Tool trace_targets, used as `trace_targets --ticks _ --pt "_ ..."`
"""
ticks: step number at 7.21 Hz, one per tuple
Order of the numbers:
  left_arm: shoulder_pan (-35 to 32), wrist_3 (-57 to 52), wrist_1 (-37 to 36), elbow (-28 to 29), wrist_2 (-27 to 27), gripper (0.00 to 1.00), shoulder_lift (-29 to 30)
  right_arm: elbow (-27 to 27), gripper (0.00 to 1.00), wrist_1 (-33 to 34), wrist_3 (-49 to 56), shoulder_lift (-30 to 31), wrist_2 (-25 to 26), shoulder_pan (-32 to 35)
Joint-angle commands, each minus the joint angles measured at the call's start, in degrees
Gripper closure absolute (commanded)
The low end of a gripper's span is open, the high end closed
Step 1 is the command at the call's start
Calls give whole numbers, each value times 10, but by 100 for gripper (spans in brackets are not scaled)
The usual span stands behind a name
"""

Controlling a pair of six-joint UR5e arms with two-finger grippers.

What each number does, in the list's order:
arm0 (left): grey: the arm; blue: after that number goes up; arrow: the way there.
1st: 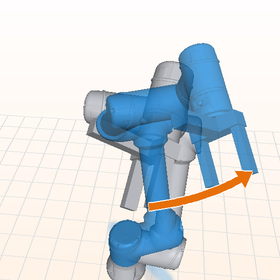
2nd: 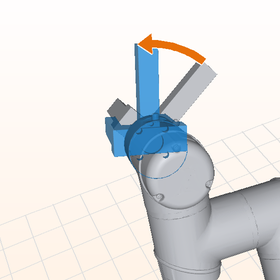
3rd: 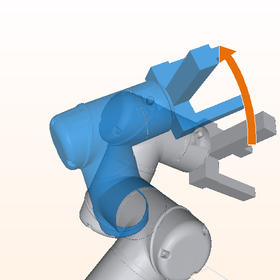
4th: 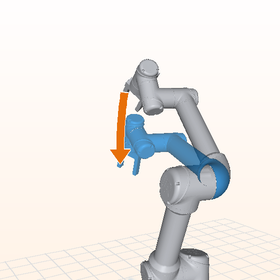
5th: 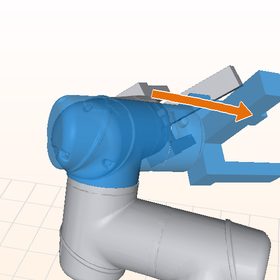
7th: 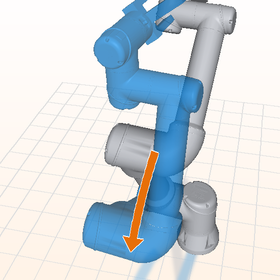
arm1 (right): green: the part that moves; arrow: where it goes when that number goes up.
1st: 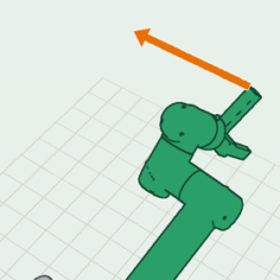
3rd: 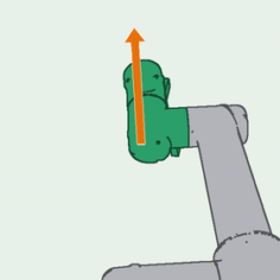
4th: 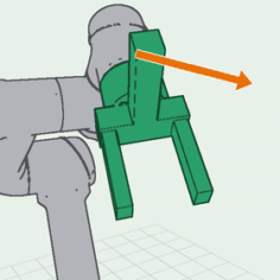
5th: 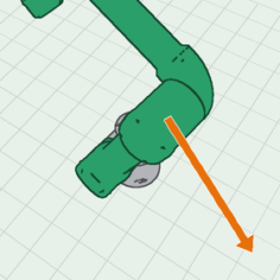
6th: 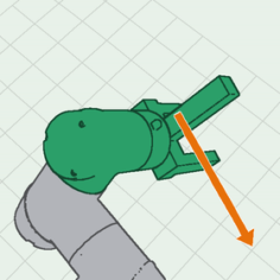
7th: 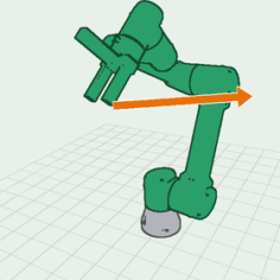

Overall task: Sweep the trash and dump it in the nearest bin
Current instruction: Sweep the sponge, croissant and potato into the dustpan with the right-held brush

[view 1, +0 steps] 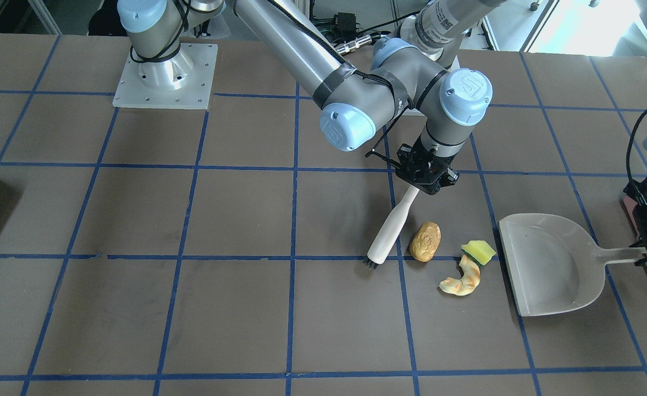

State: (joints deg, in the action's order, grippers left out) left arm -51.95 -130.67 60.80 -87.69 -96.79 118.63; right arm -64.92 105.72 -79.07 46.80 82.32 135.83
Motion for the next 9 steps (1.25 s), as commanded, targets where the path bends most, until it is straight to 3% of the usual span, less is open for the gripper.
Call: trace_targets --ticks 1,4,7,9 --pt "-1 11 -1 -5 3 100 4 29 100 4 47 -23 -2 3" --pt "-2 51 -2 -13 5 100 9 87 100 7 178 -56 -36 4" --pt "-4 58 -4 -29 5 100 7 92 100 30 270 -65 -51 4" --pt "-9 81 -16 -44 6 100 4 98 100 81 290 -81 -52 10"
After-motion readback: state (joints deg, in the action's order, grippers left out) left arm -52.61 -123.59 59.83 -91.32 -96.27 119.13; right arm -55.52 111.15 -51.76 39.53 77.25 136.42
